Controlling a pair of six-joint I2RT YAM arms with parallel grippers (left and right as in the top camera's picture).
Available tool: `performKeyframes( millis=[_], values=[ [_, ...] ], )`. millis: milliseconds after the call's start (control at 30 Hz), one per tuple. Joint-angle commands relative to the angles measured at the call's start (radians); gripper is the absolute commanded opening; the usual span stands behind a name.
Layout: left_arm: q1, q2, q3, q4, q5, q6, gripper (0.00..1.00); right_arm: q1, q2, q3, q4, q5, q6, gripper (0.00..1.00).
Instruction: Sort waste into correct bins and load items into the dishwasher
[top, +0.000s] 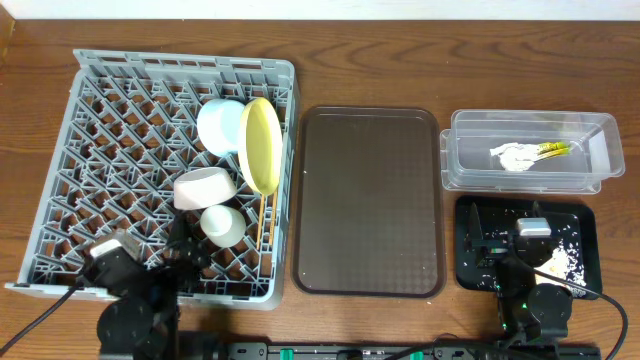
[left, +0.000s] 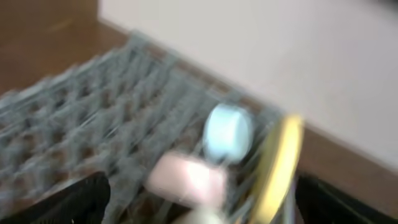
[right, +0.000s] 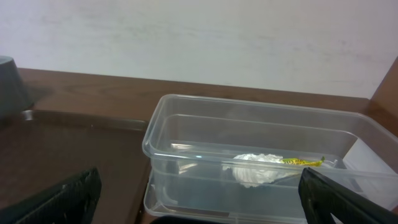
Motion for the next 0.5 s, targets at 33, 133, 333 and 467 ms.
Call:
performKeyframes(
  millis=[33, 133, 333, 467],
  values=[
    [0.005, -0.06, -0.135, 0.251, 0.078, -0.057, 0.96, -0.014, -0.006, -0.002, -0.003, 0.006, 0.013, 0.99],
    [0.005, -0.081, -0.224, 0.44, 0.078, -0.066, 0.96, -0.014, -0.006, -0.002, -0.003, 0.006, 0.013, 0.99],
    [0.005, -0.098, -0.378, 0.72, 0.083, -0.067, 0.96, -0.014, -0.006, -0.002, -0.003, 0.006, 0.013, 0.99],
    [0.005, -0.115, -0.459, 0.796, 0.082, -0.067, 0.96, -0.014, -0.006, -0.002, -0.003, 0.006, 0.013, 0.99]
  ],
)
